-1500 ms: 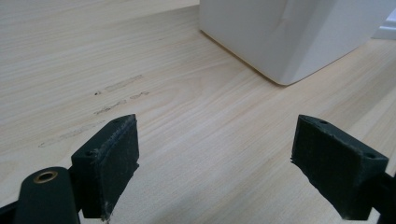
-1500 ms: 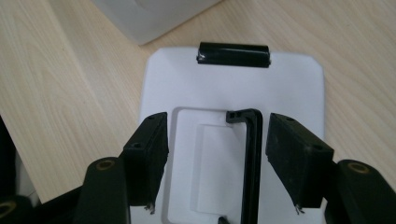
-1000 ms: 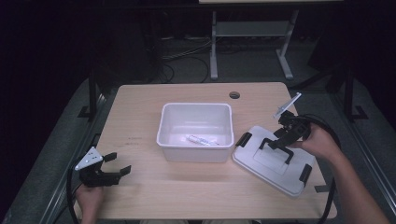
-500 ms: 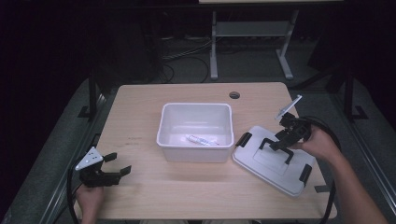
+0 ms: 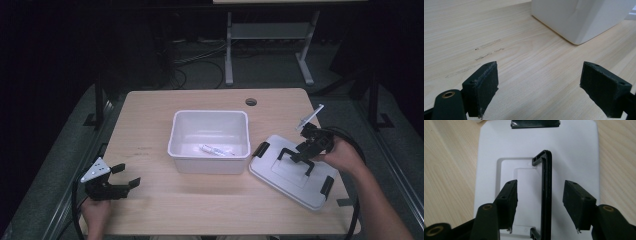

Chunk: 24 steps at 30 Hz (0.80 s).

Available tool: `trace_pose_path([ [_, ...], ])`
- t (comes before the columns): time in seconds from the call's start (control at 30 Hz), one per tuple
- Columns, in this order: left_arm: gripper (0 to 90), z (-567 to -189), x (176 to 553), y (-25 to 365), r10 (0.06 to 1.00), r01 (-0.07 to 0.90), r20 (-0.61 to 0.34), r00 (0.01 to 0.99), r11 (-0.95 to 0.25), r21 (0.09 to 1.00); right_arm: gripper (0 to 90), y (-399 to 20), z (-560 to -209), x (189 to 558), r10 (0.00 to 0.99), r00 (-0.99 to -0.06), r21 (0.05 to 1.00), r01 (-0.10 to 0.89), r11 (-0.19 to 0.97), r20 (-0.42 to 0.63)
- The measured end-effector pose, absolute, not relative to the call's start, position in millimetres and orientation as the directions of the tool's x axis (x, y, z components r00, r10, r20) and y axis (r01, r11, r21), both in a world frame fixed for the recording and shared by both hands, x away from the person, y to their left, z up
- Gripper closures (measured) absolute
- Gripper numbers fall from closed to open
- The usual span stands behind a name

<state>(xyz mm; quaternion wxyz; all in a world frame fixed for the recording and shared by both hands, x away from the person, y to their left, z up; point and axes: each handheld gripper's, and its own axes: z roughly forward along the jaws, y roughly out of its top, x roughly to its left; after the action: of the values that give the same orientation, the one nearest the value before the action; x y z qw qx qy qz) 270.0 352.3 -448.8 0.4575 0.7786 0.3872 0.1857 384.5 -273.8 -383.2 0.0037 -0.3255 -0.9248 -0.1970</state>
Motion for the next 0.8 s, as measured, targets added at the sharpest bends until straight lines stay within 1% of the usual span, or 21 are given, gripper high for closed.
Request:
trace_pose_path([
  [0.27,14.3,-448.8,269.9,352.6,0.773,0.433,-0.066,0.631,-0.281,0.856,51.2,-275.9,-389.0,385.0,0.604,-0.784,0.349,0.61,0.711,0.141],
  [0.73,14.3,-448.4,269.8,353.3,0.773,0.432,-0.064,0.631,-0.282,0.857,66.2,-277.0,-393.3,385.9,0.595,-0.79,0.339,0.606,0.72,0.146],
  [0.8,14.3,-448.3,269.8,353.5,0.773,0.431,-0.063,0.631,-0.282,0.857,69.7,-277.0,-393.6,386.0,0.593,-0.792,0.34,0.603,0.721,0.147],
])
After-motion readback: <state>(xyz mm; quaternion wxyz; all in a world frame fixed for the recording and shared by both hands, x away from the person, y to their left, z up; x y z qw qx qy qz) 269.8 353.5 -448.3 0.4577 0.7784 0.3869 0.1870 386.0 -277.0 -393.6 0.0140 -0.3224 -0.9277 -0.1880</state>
